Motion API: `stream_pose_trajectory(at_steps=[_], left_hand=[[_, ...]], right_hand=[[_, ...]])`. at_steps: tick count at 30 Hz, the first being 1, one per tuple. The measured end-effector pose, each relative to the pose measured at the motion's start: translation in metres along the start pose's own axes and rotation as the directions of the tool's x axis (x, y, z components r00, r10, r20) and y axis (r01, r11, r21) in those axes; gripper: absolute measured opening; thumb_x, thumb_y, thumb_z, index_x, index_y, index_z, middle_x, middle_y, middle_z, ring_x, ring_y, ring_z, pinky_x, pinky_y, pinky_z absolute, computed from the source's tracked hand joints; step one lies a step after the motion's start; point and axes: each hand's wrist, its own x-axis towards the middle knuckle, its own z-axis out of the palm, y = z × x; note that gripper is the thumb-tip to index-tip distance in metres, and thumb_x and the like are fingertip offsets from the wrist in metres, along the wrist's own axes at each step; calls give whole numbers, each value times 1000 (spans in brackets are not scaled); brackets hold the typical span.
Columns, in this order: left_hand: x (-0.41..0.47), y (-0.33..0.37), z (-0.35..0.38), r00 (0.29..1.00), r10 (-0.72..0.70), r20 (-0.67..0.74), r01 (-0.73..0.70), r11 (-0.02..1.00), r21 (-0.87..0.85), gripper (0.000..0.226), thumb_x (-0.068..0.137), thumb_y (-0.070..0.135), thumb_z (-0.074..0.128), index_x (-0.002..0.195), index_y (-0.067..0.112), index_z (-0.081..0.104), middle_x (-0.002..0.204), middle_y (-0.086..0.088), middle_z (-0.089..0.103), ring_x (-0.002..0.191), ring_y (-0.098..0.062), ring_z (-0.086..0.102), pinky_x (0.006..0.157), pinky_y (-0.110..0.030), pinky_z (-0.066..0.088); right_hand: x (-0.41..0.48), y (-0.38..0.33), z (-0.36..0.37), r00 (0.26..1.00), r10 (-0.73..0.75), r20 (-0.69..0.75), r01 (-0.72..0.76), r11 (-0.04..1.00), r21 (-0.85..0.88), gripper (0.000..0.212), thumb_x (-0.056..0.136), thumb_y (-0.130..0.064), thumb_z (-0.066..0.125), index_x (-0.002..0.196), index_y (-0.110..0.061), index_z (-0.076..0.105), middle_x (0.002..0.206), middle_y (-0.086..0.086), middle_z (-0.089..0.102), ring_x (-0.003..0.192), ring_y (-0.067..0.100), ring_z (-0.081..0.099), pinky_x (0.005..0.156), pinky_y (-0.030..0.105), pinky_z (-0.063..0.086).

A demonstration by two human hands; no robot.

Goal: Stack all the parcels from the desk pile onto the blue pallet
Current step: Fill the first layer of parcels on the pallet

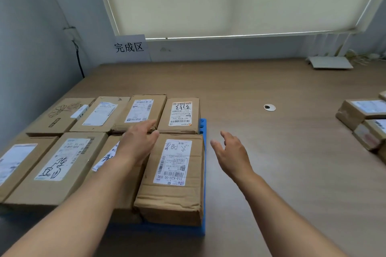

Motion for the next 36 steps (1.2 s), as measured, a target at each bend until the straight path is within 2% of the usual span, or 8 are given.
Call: stream_pose_trajectory(at_steps=[7,10,12,16,22,28,33,36], left_hand=[[51,4,13,986,49,160,-91,959,269,48,98,33,41,145,22,35,153,2,30,141,-18,23,115,-33,17],[57,3,22,963,70,259,-165,916,365,39,98,34,37,133,24,50,143,1,45,135,-19,32,110,-34,24],[58,-2,25,949,87,303,-205,901,382,32,96,34,38,120,25,58,128,2,57,124,-19,42,101,-35,31],[69,-19,11,952,131,277,-217,927,306,41,97,35,39,136,26,46,136,1,52,128,-21,41,105,-36,29],[89,-67,-36,960,189,208,-238,939,246,44,98,34,39,142,25,40,146,3,41,135,-17,32,108,-31,24],[106,-149,-74,975,86,207,-141,953,267,47,98,33,38,144,25,35,149,2,36,137,-20,29,108,-34,26],[109,-166,-57,911,214,354,-309,921,237,44,98,38,38,139,21,41,142,1,44,132,-19,35,104,-33,29],[113,-166,-48,906,233,352,-319,925,207,43,97,39,41,137,23,42,135,-1,49,128,-20,39,101,-31,31]], right_hand=[[57,-27,10,996,-14,89,15,1000,-15,33,98,-27,42,125,-11,52,122,9,56,110,23,49,84,29,36],[74,-33,22,995,18,103,-13,999,-48,21,96,-24,40,98,-10,55,97,8,57,88,25,48,69,30,32],[79,-38,28,995,33,95,-25,996,-81,21,95,-23,41,92,-6,53,91,10,55,86,28,48,67,32,33],[86,-55,34,999,21,39,-13,983,-182,32,95,-27,43,117,-7,55,115,13,59,105,31,52,82,35,41],[85,-122,78,991,-115,74,136,897,-420,45,97,-30,39,141,-19,38,143,7,39,130,26,34,99,37,36],[88,-161,145,989,-64,132,128,816,-564,41,97,-39,38,136,-26,40,134,12,42,124,30,37,99,40,32],[87,-162,168,992,44,116,38,783,-621,40,96,-42,33,133,-28,40,128,12,46,121,30,39,100,45,31],[86,-159,167,993,57,102,17,791,-612,42,97,-41,31,137,-29,36,131,11,44,124,30,37,104,47,30]])
